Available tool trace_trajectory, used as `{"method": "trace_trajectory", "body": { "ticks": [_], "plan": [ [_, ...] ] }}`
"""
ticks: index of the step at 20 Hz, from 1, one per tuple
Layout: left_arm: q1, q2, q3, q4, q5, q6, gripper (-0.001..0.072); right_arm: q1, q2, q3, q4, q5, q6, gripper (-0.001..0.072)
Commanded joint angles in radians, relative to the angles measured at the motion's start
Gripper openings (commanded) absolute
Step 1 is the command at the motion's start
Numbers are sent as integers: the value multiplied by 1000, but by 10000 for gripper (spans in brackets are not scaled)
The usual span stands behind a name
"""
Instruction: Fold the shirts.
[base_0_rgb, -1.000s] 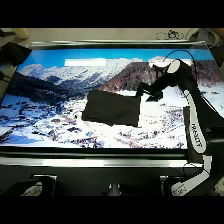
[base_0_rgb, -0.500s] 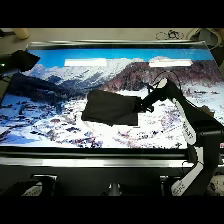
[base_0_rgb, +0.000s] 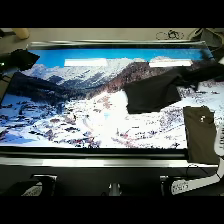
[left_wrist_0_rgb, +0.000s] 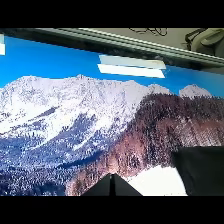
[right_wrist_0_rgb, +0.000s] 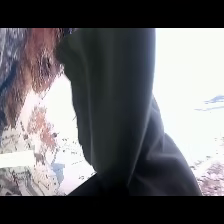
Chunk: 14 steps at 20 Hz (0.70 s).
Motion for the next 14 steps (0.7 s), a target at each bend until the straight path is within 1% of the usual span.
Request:
{"method": "trace_trajectory", "body": {
  "ticks": [1, 4, 6, 8, 9, 10, 12, 14],
  "plan": [
    [0, 1, 0, 2, 7, 12, 35, -216, 90, 29, -30, 106, 44, 26],
    [-1, 1, 0, 2, 8, 18, 35, -343, 130, 29, -29, 143, 84, 26],
    [-1, 1, 0, 2, 8, 19, 35, -392, 154, 29, -29, 210, 89, 26],
    [-1, 1, 0, 2, 8, 39, 35, -423, 177, 28, -49, 288, 97, 26],
    [-1, 1, 0, 2, 8, 45, 35, -435, 189, 28, -86, 323, 117, 26],
    [-1, 1, 0, 2, 8, 45, 35, -439, 200, 28, -156, 352, 136, 26],
    [-1, 0, 0, 2, 7, 49, 35, -440, 224, 20, -281, 364, 173, 26],
    [-1, 0, 0, 2, 6, 63, 35, -440, 236, -6, -386, 365, 188, 26]
  ]
}}
